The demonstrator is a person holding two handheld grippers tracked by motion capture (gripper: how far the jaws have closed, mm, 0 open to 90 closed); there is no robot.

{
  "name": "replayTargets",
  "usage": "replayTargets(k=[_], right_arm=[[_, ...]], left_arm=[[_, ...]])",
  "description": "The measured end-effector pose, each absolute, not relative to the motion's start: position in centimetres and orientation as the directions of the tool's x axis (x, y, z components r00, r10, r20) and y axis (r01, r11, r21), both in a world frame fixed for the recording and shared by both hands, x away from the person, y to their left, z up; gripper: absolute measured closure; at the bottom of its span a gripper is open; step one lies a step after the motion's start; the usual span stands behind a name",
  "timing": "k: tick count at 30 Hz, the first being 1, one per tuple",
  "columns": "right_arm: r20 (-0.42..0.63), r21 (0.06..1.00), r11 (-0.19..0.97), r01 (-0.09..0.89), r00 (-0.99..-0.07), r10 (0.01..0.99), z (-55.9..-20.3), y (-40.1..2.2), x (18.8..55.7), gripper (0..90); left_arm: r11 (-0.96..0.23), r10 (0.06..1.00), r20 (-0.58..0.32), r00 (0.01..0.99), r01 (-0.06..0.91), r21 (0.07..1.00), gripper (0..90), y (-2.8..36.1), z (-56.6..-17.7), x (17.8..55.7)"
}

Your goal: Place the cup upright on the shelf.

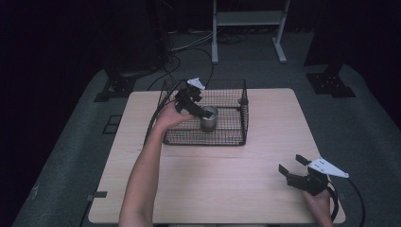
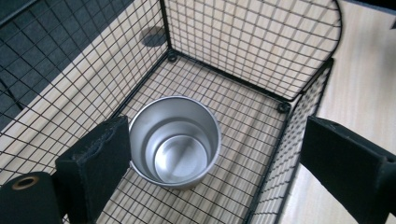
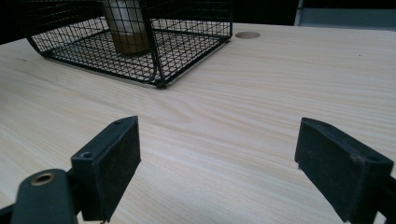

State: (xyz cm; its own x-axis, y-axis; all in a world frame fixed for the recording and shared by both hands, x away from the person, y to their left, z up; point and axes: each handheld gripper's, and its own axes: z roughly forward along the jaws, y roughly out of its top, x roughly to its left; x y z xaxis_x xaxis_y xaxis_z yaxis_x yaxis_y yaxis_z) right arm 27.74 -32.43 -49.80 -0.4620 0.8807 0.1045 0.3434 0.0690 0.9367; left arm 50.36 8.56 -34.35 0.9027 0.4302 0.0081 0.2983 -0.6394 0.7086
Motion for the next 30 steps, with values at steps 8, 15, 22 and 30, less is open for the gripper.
replayTargets(k=[8,15,22,30], right_arm=[[0.102,0.935,0.072,0.346,-0.459,0.883,-49.8,-32.4,27.8,13.5],[0.099,0.936,0.074,0.345,-0.458,0.883,-49.8,-32.3,27.8,13.5],[0.095,0.935,0.077,0.345,-0.456,0.885,-49.8,-32.3,27.8,13.5],[0.093,0.934,0.079,0.348,-0.451,0.888,-49.8,-32.2,27.8,13.5]], left_arm=[[-0.639,0.414,0.029,0.910,0.268,0.721,7.9,9.5,-33.6,48.5],[-0.648,0.405,0.042,0.913,0.254,0.717,7.8,9.9,-33.3,47.2],[-0.656,0.393,0.073,0.917,0.224,0.720,7.9,10.4,-33.1,45.7],[-0.663,0.381,0.087,0.921,0.206,0.719,7.9,10.9,-33.3,44.2]])
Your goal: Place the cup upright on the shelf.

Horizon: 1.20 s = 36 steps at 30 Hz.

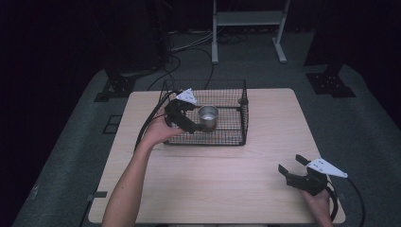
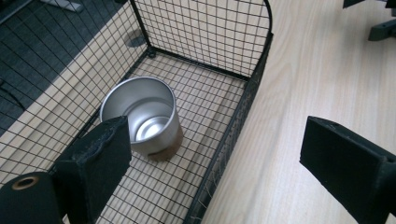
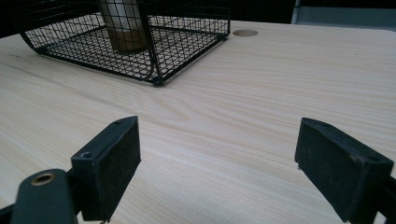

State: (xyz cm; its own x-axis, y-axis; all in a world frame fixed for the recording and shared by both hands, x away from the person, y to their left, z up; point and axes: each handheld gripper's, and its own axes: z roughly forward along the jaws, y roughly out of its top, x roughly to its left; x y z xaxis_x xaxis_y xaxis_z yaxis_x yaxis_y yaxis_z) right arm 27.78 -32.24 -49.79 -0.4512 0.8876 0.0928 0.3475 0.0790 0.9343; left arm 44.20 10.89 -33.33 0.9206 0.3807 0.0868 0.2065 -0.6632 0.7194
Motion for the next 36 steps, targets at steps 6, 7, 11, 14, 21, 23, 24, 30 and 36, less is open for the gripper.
replayTargets(k=[6,7,11,14,21,23,24,30,36], right_arm=[[0.093,0.934,0.079,0.348,-0.450,0.888,-49.8,-32.2,27.8,13.5],[0.094,0.934,0.078,0.349,-0.450,0.888,-49.8,-32.2,27.8,13.5],[0.095,0.934,0.076,0.350,-0.448,0.889,-49.8,-32.2,27.8,13.5],[0.093,0.933,0.078,0.350,-0.447,0.890,-49.8,-32.2,27.8,13.5],[0.095,0.934,0.074,0.350,-0.442,0.892,-49.8,-32.2,27.9,13.5],[0.090,0.933,0.080,0.350,-0.443,0.892,-49.8,-32.2,27.8,13.5],[0.090,0.933,0.080,0.350,-0.443,0.892,-49.8,-32.2,27.8,13.5],[0.091,0.933,0.079,0.351,-0.442,0.893,-49.8,-32.2,27.8,13.5],[0.092,0.932,0.078,0.354,-0.438,0.894,-49.8,-32.2,27.8,13.5]], left_arm=[[-0.676,0.364,0.103,0.926,0.186,0.713,7.8,11.1,-33.4,43.2],[-0.676,0.360,0.107,0.927,0.181,0.714,7.8,11.1,-33.3,43.0],[-0.669,0.359,0.113,0.927,0.171,0.723,7.8,11.3,-33.3,42.3],[-0.668,0.353,0.113,0.929,0.166,0.726,7.8,11.4,-33.5,41.8],[-0.681,0.342,0.111,0.933,0.165,0.714,7.8,11.8,-34.3,40.8],[-0.680,0.350,0.108,0.931,0.172,0.713,7.8,12.1,-34.7,40.6],[-0.680,0.350,0.108,0.931,0.172,0.713,7.8,12.1,-34.7,40.6],[-0.673,0.350,0.105,0.931,0.172,0.719,7.8,12.8,-35.3,39.7],[-0.665,0.359,0.089,0.929,0.188,0.723,7.4,13.8,-36.4,39.1]])
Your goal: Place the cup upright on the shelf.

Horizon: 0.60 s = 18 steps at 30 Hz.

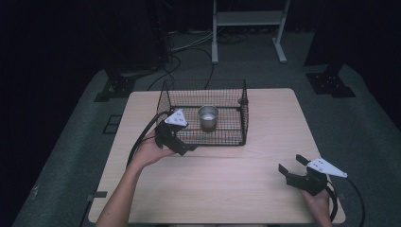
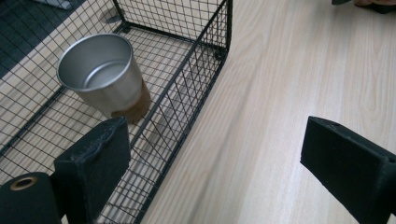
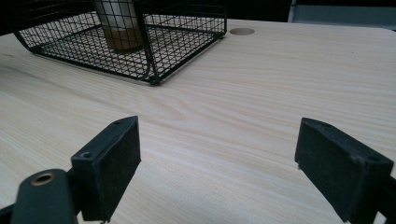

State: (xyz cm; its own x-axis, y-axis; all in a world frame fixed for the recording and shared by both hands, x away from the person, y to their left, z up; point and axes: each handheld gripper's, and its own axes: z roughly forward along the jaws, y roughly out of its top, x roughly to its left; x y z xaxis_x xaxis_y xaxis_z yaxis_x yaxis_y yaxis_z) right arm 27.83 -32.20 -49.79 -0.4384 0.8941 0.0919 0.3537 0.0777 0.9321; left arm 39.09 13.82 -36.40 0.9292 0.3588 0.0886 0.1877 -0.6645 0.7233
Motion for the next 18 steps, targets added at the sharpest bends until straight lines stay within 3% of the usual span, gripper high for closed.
replayTargets(k=[18], right_arm=[[0.089,0.932,0.078,0.353,-0.433,0.897,-49.8,-32.2,27.8,13.5]], left_arm=[[-0.643,0.354,0.090,0.931,0.173,0.746,7.3,15.0,-38.1,36.1]])
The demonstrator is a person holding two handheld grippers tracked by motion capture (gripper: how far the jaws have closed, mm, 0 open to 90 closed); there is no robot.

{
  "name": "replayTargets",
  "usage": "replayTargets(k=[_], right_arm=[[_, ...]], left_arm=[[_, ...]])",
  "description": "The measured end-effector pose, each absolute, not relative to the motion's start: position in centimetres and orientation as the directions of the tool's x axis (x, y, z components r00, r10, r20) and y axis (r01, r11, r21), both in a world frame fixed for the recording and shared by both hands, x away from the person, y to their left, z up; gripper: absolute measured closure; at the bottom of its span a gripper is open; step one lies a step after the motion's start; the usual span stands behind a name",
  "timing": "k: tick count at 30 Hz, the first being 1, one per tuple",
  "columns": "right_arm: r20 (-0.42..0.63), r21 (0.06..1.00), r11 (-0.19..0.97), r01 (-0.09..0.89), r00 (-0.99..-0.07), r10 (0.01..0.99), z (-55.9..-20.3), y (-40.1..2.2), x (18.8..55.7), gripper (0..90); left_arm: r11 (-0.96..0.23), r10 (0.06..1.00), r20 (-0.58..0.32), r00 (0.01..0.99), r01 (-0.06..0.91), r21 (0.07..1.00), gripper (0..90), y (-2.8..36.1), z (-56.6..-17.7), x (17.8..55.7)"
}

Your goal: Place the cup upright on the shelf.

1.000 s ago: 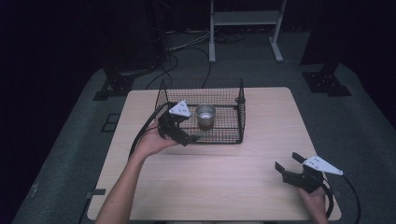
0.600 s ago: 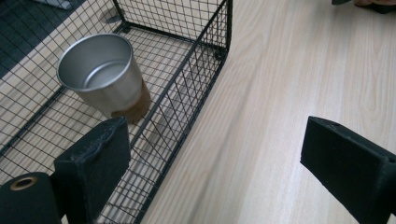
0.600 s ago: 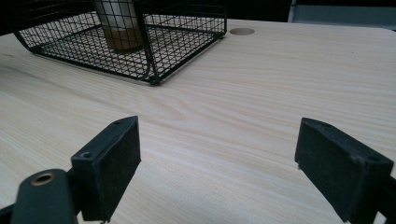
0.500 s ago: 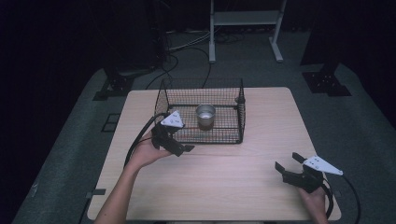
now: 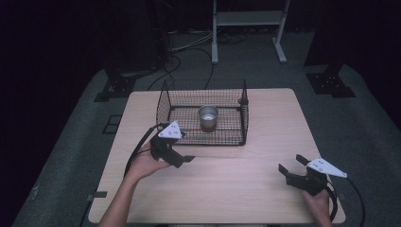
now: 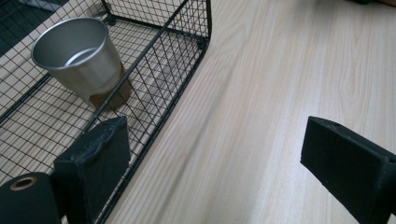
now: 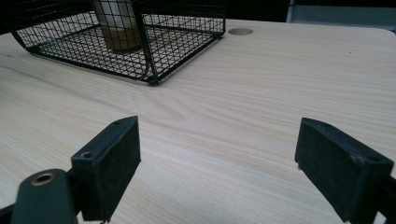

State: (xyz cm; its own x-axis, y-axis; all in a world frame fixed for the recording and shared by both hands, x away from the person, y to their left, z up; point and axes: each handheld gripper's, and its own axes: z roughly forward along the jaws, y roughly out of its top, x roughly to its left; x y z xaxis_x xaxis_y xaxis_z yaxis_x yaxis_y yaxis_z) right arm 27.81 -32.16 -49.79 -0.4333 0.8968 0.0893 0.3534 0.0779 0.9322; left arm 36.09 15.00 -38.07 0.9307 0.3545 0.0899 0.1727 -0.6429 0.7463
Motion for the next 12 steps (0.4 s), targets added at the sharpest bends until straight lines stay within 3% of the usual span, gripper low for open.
replayTargets(k=[12], right_arm=[[0.093,0.932,0.072,0.356,-0.428,0.899,-49.8,-32.2,27.8,13.5]], left_arm=[[-0.608,0.362,0.066,0.930,0.182,0.773,7.3,15.8,-39.9,34.6]])
